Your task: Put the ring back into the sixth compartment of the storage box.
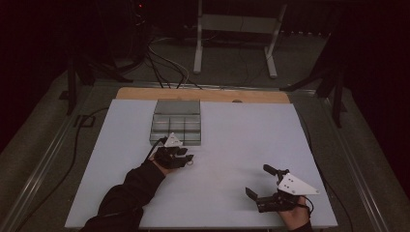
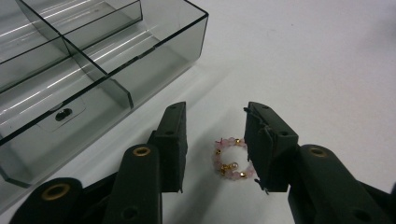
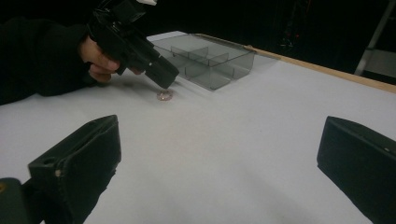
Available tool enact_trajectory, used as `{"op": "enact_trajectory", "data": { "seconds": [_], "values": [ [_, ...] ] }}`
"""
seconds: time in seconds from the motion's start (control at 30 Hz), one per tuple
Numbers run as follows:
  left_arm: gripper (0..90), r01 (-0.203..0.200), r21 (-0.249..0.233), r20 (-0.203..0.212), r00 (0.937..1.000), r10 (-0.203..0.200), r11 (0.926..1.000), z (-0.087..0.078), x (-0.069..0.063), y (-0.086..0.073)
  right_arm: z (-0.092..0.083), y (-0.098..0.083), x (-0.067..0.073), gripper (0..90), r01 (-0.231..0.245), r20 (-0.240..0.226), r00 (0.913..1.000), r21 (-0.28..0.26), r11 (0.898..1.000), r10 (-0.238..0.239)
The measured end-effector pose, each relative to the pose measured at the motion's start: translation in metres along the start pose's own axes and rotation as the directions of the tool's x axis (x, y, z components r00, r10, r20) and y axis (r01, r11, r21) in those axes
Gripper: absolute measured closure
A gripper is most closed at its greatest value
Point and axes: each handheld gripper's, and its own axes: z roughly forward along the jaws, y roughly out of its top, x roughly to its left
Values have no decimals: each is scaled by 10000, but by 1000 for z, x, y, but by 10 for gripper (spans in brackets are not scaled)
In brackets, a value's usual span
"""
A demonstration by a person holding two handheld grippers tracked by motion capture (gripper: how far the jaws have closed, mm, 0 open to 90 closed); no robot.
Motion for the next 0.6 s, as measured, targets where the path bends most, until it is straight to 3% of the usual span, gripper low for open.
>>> {"op": "enact_trajectory", "data": {
  "seconds": [0.6],
  "values": [
    [734,-279,707,-202,9994,293,9971,6,1,-1,0,0,0,0,-12,-3,10000,4,10000,12]
  ]
}}
